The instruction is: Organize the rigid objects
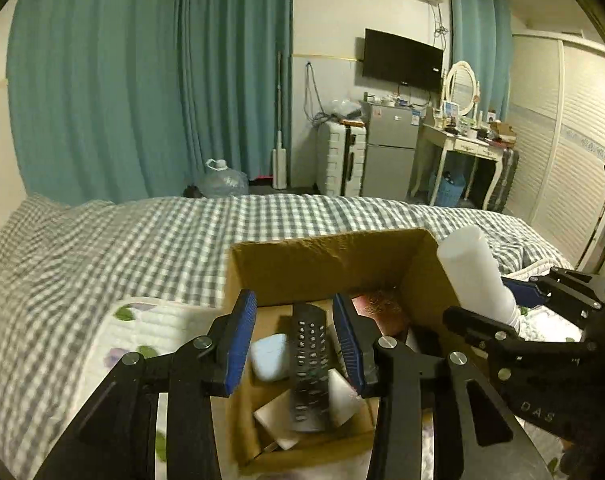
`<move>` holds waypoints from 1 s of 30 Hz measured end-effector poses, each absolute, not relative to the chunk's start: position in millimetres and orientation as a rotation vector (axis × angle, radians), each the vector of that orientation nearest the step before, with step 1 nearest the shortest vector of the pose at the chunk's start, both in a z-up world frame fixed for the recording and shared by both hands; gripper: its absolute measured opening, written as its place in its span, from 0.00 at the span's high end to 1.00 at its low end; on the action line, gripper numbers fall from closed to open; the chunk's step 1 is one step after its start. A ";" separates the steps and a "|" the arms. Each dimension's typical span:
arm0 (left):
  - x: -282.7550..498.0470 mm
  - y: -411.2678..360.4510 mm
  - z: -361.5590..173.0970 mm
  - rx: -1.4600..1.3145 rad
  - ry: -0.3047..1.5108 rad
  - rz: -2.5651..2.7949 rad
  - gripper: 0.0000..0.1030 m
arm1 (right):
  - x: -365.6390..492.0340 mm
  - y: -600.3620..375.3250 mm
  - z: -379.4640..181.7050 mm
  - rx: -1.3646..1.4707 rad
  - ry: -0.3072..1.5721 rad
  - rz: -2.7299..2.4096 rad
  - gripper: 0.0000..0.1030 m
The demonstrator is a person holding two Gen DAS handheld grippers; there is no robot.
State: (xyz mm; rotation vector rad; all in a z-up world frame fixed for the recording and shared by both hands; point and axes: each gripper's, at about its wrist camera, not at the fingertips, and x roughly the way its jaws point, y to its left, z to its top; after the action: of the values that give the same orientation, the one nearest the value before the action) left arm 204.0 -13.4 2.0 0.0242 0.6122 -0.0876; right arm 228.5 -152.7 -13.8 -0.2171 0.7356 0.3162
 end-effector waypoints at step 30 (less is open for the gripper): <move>145.0 -13.9 66.0 0.020 0.469 -0.092 0.44 | 172.8 -179.0 80.3 -0.160 0.543 0.275 0.72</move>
State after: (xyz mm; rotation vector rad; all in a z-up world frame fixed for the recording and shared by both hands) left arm 145.0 -13.9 66.0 0.0195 0.4686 -0.0917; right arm 172.8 -179.0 80.3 -0.1603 0.5428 0.2751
